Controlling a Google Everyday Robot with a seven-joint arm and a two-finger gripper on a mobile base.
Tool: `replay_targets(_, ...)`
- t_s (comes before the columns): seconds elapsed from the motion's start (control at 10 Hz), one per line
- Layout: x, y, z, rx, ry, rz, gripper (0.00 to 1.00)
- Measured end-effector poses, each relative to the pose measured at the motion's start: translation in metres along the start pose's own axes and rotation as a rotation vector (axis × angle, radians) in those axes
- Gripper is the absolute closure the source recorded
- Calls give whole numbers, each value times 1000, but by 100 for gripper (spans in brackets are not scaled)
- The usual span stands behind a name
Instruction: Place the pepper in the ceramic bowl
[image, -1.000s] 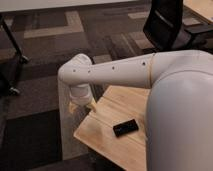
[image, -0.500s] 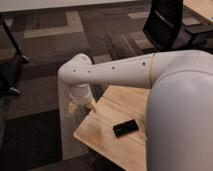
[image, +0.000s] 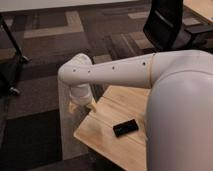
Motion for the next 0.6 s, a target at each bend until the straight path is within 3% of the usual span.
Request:
replay_targets(0.3,-7,-36,-6,-4,-18,72,35)
replay_targets(0.6,-14,-96,-12,-53,-21,108,35)
